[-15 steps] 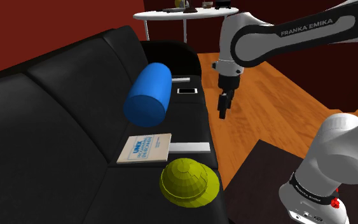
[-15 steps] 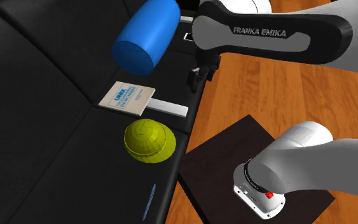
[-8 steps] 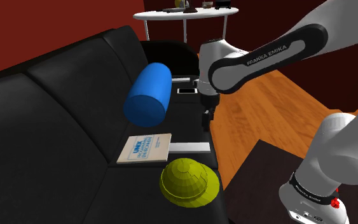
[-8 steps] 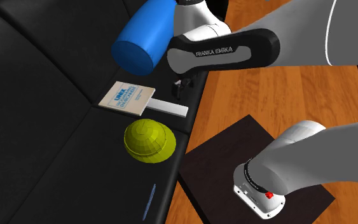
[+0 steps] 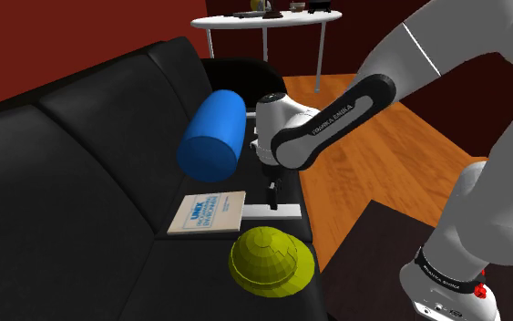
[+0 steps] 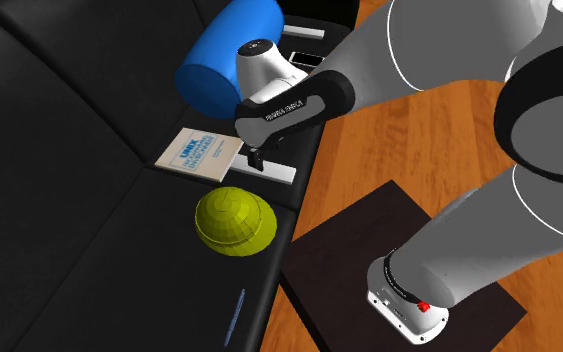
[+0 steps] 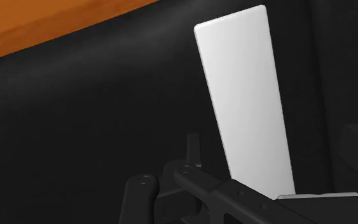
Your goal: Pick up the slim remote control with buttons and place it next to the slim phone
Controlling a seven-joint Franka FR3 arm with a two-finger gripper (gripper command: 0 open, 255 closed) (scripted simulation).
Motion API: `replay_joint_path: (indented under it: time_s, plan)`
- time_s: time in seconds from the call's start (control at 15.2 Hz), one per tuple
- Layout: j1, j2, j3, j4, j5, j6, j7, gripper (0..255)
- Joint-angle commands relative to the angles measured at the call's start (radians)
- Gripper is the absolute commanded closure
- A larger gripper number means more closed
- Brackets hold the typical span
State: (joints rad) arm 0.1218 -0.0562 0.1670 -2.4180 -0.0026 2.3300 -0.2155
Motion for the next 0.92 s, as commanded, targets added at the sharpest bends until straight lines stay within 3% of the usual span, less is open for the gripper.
replay_joint_path:
  time_s: [0.0, 0.53, 0.86]
  plan:
    - [0.008, 0.078, 0.012, 0.033, -0.040, 0.047, 0.015, 0]
    - [0.014, 0.181, 0.009, 0.024, -0.083, 0.157, 0.041, 0]
    - [0.014, 0.188, 0.008, 0.023, -0.086, 0.164, 0.043, 0]
